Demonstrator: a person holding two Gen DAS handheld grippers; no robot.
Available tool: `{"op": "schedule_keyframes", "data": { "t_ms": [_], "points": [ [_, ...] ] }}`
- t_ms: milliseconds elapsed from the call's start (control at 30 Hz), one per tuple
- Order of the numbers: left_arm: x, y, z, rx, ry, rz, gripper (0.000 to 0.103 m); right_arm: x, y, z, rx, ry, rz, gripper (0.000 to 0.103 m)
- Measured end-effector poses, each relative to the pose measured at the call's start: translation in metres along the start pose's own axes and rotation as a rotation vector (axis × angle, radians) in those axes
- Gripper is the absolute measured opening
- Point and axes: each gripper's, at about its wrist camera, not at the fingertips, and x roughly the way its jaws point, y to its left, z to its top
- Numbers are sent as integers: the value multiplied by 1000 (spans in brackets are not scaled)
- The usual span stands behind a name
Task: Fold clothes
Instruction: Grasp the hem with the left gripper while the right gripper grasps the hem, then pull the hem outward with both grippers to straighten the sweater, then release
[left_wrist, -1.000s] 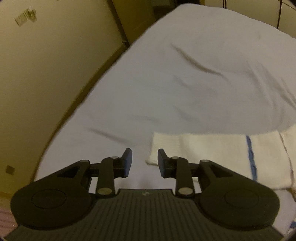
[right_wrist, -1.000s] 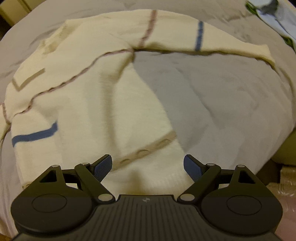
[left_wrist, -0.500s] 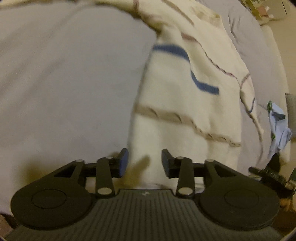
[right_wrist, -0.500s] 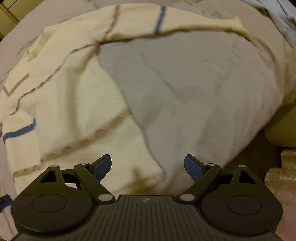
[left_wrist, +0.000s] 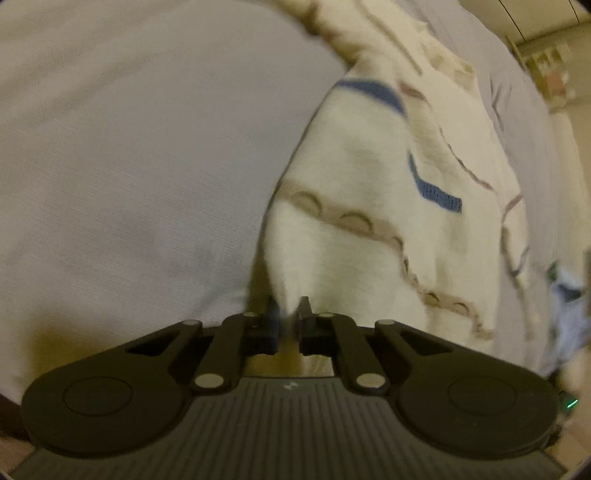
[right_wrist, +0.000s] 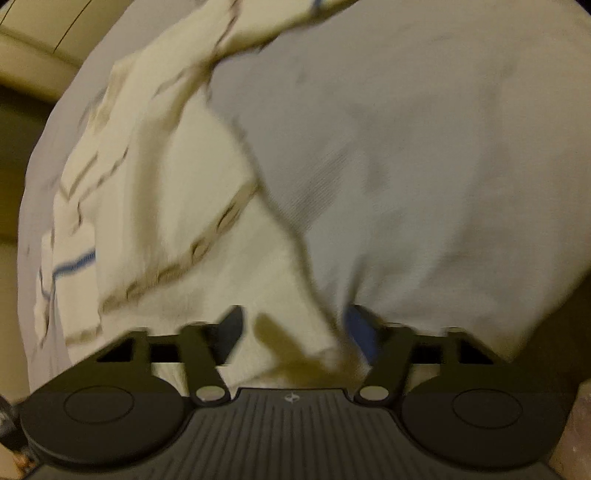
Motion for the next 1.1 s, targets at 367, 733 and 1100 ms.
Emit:
{"op": "schedule_keyframes", "data": {
  "t_ms": [367, 733, 1100],
  "points": [
    [-118, -51, -40, 415, -232, 131, 8, -111, -14, -2, 19, -169, 90, 6],
    [-42, -15, -59, 247, -67, 213, 38, -49, -12, -9, -22, -48, -91, 46],
    [-24, -20, -65, 248, 55, 383, 28, -32, -10, -8, -87, 80, -340, 39]
  ]
}}
